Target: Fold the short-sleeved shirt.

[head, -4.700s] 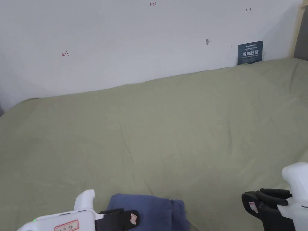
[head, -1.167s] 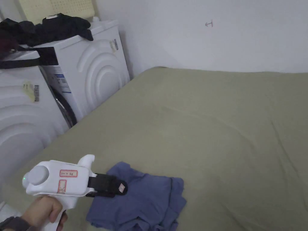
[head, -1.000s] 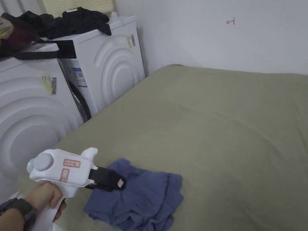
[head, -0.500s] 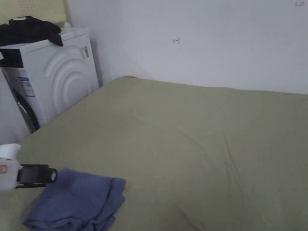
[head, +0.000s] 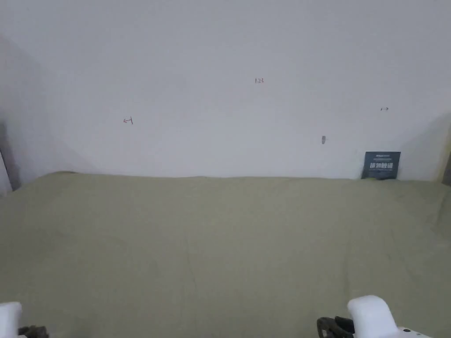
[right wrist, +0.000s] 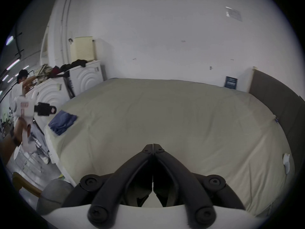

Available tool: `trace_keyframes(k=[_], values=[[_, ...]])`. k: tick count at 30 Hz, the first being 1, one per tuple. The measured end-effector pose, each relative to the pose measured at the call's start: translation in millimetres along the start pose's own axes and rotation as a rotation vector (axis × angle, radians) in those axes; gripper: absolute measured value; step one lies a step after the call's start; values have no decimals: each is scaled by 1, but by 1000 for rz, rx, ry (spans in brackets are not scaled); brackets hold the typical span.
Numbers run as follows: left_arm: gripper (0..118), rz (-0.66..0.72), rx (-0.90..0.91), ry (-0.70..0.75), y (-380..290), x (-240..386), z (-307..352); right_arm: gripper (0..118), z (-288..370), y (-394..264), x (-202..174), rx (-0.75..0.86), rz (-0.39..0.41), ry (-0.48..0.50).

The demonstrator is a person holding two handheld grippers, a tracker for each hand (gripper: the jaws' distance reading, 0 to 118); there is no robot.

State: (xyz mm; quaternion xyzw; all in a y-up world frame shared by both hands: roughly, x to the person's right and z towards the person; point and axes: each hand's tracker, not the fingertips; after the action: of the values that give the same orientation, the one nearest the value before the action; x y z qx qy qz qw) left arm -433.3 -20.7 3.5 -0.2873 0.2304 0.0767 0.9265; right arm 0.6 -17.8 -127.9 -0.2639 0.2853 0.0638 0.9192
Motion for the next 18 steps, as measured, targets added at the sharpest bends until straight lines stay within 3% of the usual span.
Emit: trace_keyframes(k=[7, 11, 18], values=[[0, -121, 17, -141, 7, 131, 3, 0, -9, -6, 28, 8, -16, -136], [0, -148, 117, -166, 32, 155, -1, 0, -16, 7, 45, 41, -106, -197], [0, -134, 203, -129, 100, 177, -14, 0, -36, 95, 55, 138, -78, -276]])
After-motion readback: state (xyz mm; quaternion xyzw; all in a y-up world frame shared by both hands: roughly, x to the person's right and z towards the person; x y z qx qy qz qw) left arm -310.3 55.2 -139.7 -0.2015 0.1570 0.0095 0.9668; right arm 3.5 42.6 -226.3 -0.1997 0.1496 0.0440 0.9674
